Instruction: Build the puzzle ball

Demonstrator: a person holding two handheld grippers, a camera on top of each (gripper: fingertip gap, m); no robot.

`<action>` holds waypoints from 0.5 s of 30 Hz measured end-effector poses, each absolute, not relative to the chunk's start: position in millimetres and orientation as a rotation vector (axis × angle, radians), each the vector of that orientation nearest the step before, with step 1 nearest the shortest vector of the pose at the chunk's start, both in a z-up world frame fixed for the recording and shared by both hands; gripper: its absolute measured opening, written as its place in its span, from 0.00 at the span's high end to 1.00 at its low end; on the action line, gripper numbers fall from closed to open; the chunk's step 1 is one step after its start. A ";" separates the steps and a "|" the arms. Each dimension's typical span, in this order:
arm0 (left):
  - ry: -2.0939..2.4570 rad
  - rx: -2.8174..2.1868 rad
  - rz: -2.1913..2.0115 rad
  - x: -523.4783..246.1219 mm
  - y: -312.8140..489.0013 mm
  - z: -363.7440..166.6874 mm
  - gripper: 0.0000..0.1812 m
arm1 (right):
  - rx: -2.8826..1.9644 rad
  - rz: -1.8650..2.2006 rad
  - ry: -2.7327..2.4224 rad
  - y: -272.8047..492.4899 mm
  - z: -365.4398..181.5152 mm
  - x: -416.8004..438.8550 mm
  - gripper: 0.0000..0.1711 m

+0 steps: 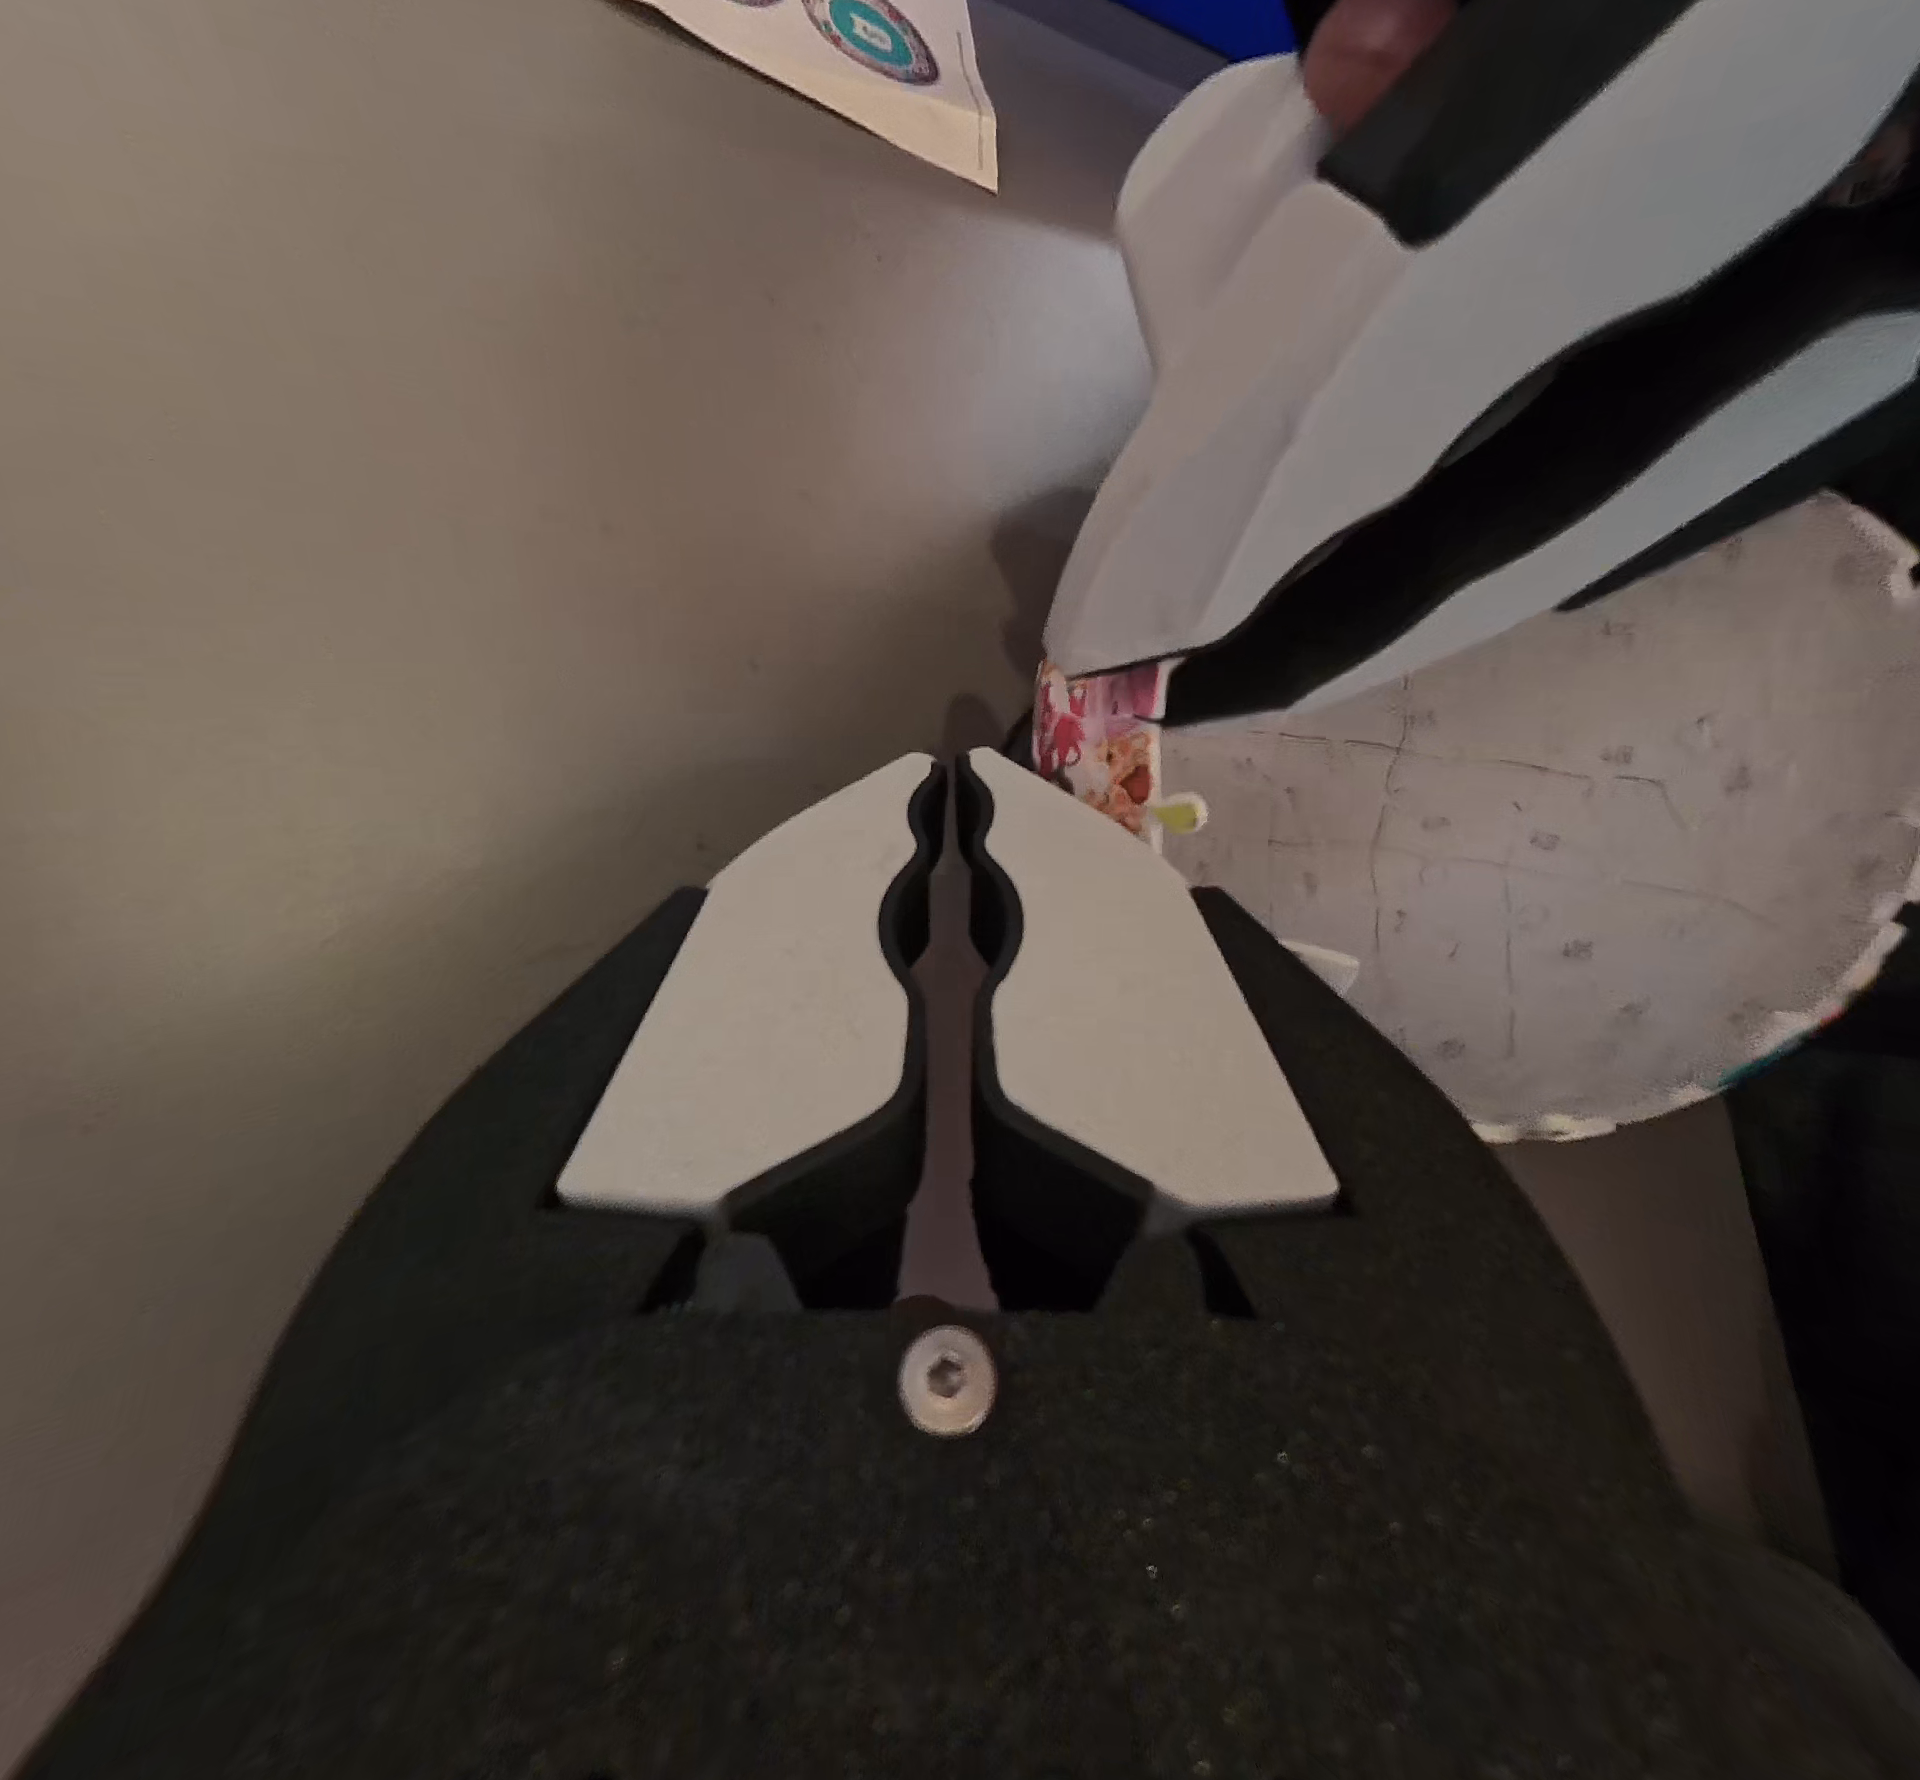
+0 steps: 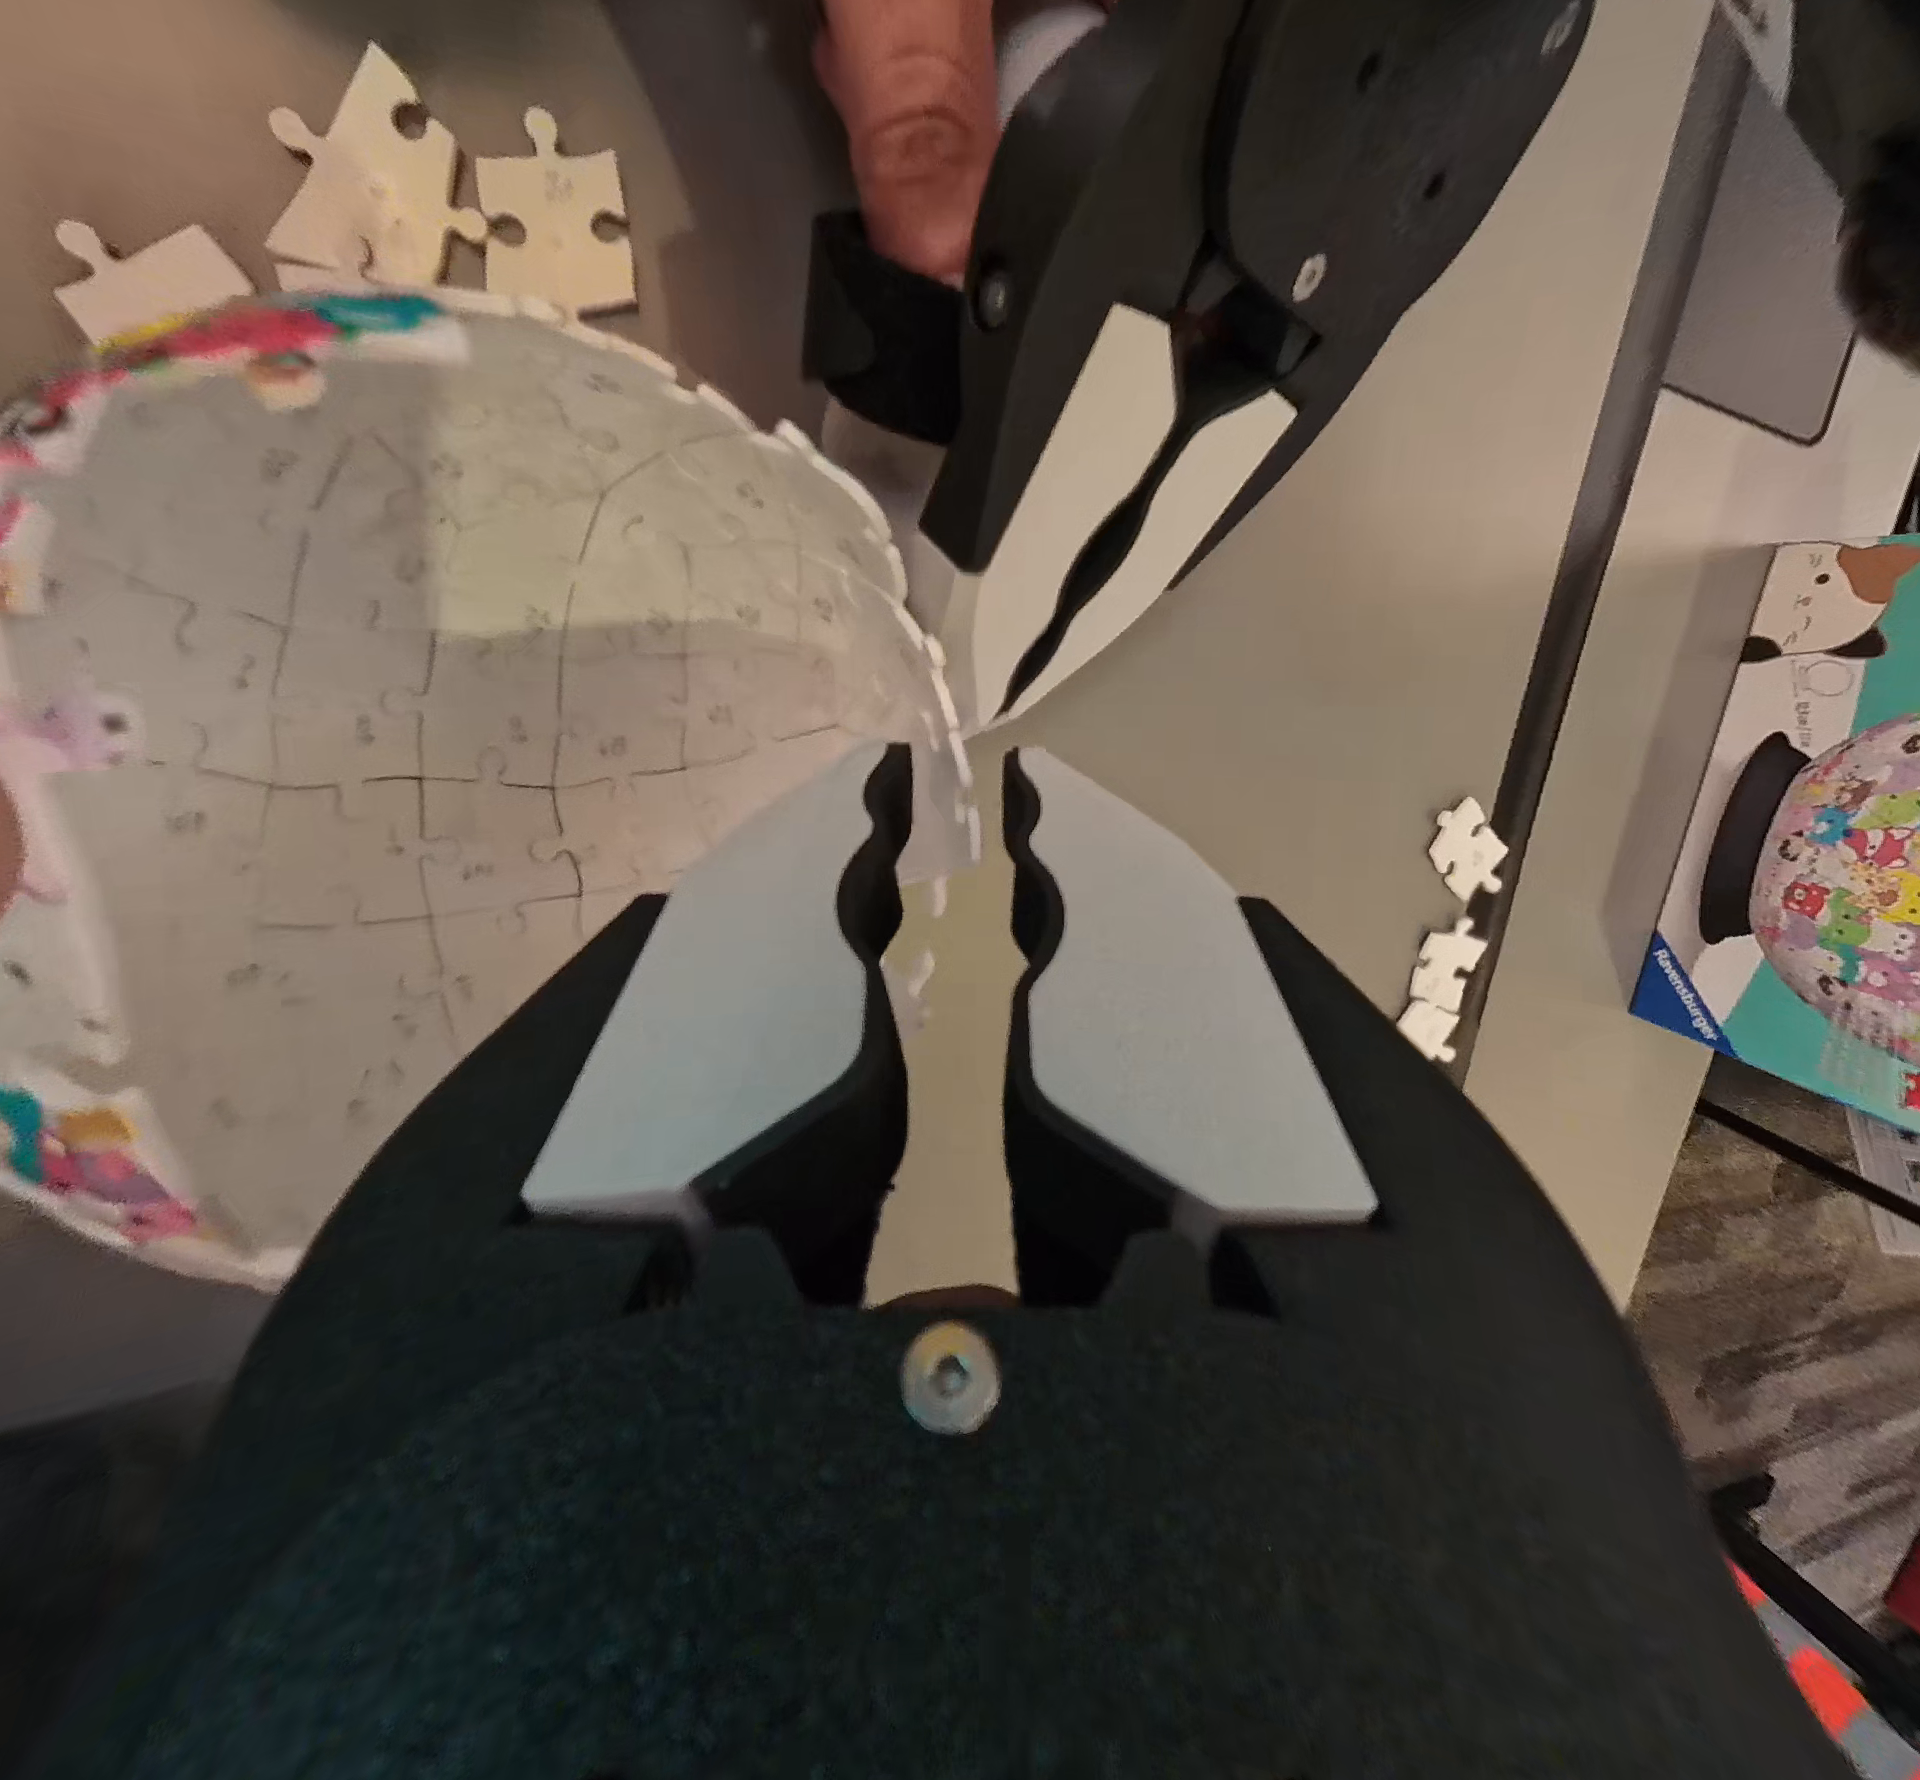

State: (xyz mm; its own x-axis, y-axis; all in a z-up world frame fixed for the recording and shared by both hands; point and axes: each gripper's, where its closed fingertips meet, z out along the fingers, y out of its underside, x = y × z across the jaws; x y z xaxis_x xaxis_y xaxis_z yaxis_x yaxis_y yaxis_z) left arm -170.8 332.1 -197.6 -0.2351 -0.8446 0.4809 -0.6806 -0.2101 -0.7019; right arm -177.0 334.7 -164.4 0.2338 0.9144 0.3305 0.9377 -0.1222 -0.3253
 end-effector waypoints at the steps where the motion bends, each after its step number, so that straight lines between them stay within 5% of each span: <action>1: 1.857 -1.829 -1.431 -170.4 331.8 -198.2 0.99 | -2.053 -0.069 -1.702 334.8 -164.6 -179.5 0.90; 15: 1.857 -1.827 -1.435 -169.7 331.9 -197.5 1.00 | -2.064 -0.255 -1.761 340.8 -167.6 -177.1 0.88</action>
